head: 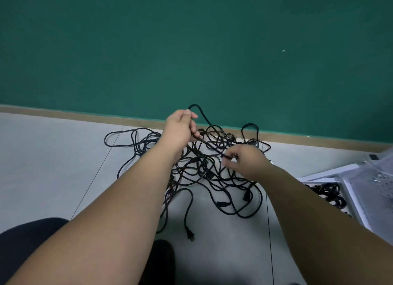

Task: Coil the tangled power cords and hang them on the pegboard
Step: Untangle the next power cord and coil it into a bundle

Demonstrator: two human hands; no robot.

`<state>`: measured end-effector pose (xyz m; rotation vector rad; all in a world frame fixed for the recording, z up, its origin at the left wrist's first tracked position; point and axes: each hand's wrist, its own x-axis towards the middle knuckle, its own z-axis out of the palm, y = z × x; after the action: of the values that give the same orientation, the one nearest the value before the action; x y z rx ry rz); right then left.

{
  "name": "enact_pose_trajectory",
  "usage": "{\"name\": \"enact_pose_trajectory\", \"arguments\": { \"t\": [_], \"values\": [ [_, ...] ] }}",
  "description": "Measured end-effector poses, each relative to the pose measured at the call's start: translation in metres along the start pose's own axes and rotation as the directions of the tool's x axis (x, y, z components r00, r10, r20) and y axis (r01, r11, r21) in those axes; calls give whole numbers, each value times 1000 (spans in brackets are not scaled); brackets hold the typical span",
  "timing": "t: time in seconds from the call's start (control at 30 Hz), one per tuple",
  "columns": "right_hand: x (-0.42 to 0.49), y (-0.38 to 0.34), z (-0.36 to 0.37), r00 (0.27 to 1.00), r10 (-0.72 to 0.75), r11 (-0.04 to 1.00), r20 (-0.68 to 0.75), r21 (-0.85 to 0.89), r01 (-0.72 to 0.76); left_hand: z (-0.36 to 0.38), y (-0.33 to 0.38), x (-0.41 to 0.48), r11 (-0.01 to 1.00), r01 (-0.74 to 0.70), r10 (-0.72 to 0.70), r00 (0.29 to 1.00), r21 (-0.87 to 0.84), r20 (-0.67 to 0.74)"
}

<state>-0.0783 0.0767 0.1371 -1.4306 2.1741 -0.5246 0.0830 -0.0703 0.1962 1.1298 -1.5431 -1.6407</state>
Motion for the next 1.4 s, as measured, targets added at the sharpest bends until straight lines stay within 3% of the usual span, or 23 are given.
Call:
{"name": "enact_pose_trajectory", "arguments": {
  "t": [0.1,0.23,0.33,0.47,0.63,0.8,0.87,1.0,1.17,1.2,1.3,1.33,1.4],
  "values": [
    [2,-12,-32,972,30,997,-234,80,-12,-7,32,5,997,-69,68,995,-19,-68],
    [4,-48,-87,872,5,902,-490,379,208,-11,83,9,987,-131,118,984,-95,-130],
    [-4,-81,-128,821,-57,817,-568,447,366,-13,118,1,969,-218,212,975,-115,-61],
    [-29,-108,-168,883,-236,761,-406,487,428,-15,161,-24,917,-356,375,923,-180,85],
    [-48,-94,-175,959,-283,778,-4,584,232,-12,182,-51,826,-559,559,793,-78,241],
    [-34,-76,-151,976,-28,864,-215,486,132,-7,180,-60,767,-639,584,729,50,356],
    [-27,-72,-144,978,-53,896,-202,423,136,-7,176,-58,772,-632,561,731,74,389],
    [-22,-71,-132,988,-157,929,-9,339,150,-5,168,-51,794,-603,547,766,81,338],
    [-7,-77,-126,981,46,822,-190,565,71,-5,158,-33,824,-560,535,820,87,205],
    [-3,-76,-126,967,89,858,-239,511,47,-3,156,-30,825,-559,539,823,85,181],
    [0,-74,-130,941,78,991,-330,131,-36,9,152,-24,851,-522,518,853,68,64],
    [-1,-74,-131,965,29,998,-261,61,-14,15,150,-22,876,-481,480,877,41,21],
    [-4,-79,-125,995,-91,994,29,63,89,26,148,-18,926,-373,372,928,-52,-39]
  ]
}}
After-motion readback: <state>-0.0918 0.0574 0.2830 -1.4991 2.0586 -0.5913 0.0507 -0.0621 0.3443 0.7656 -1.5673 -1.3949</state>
